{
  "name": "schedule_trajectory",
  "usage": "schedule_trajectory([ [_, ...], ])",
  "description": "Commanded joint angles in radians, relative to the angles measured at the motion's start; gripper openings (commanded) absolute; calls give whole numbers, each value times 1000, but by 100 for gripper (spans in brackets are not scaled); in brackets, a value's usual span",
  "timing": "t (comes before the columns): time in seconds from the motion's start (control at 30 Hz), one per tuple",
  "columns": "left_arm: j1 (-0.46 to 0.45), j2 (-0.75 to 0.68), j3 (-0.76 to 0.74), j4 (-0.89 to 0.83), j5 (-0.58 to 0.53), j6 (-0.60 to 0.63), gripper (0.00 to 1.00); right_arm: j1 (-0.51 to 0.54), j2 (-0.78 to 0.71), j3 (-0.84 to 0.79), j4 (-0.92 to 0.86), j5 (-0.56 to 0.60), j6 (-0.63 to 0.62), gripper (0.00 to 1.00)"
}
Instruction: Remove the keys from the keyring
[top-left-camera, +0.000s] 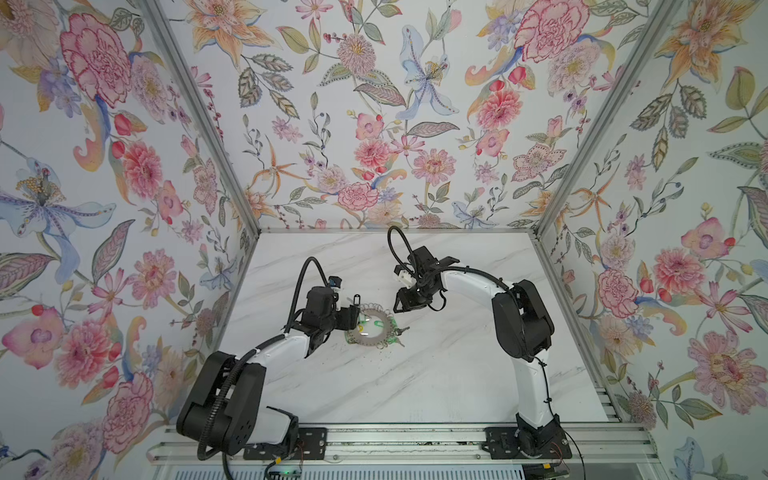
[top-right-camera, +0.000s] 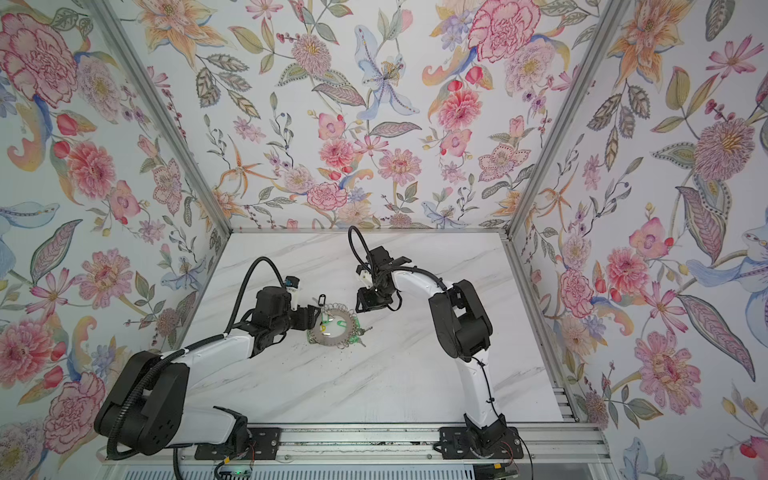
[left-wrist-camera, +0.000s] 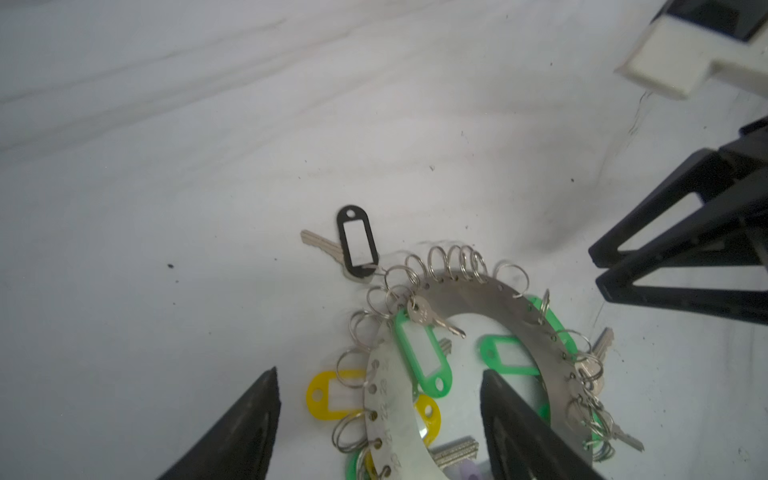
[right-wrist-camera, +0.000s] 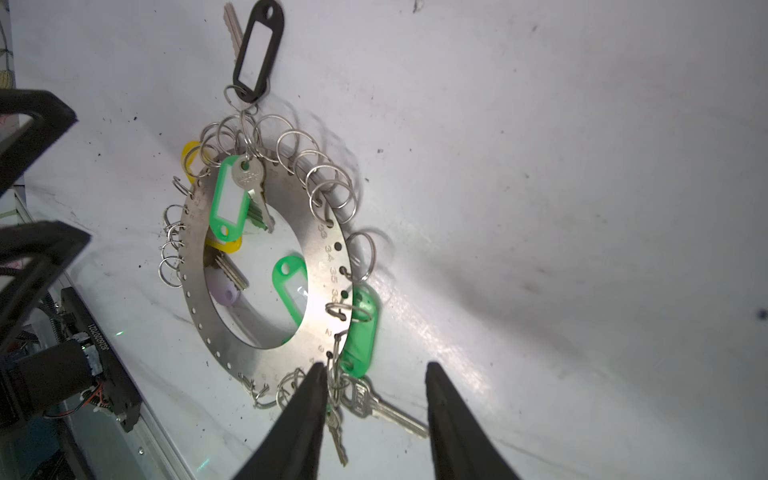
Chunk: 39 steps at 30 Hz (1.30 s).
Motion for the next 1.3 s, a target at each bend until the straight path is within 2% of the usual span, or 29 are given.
schedule_trajectory([
  [0.0, -46, 25, 36, -249, -92, -3, 78, 1, -23, -48, 42, 17, 8, 42],
  [0.2, -126, 87, 131, -350, -190, -37, 80, -7, -61, -124, 105, -1, 2, 42],
  [0.3, -151, 144, 205, -406, -252, -39, 78, -14, -86, -156, 119, -12, -2, 42],
  [0.4, -178, 235, 269, -460, -266, -41, 71, -27, -133, -222, 168, -19, 2, 43],
  [0.6, -207, 322, 320, -550, -342, -51, 62, -55, -201, -331, 241, -36, 9, 43],
  [0.73, -217, 348, 331, -567, -355, -68, 47, -63, -214, -355, 255, -44, 3, 43],
  [0.87, -221, 356, 357, -601, -359, -83, 35, -75, -217, -368, 273, -44, -1, 43],
  [1.03, -224, 324, 381, -609, -386, -95, 32, -83, -227, -385, 290, -56, 2, 43],
  [1.27, -224, 168, 396, -572, -370, -81, 31, -89, -244, -411, 312, -69, 11, 43],
])
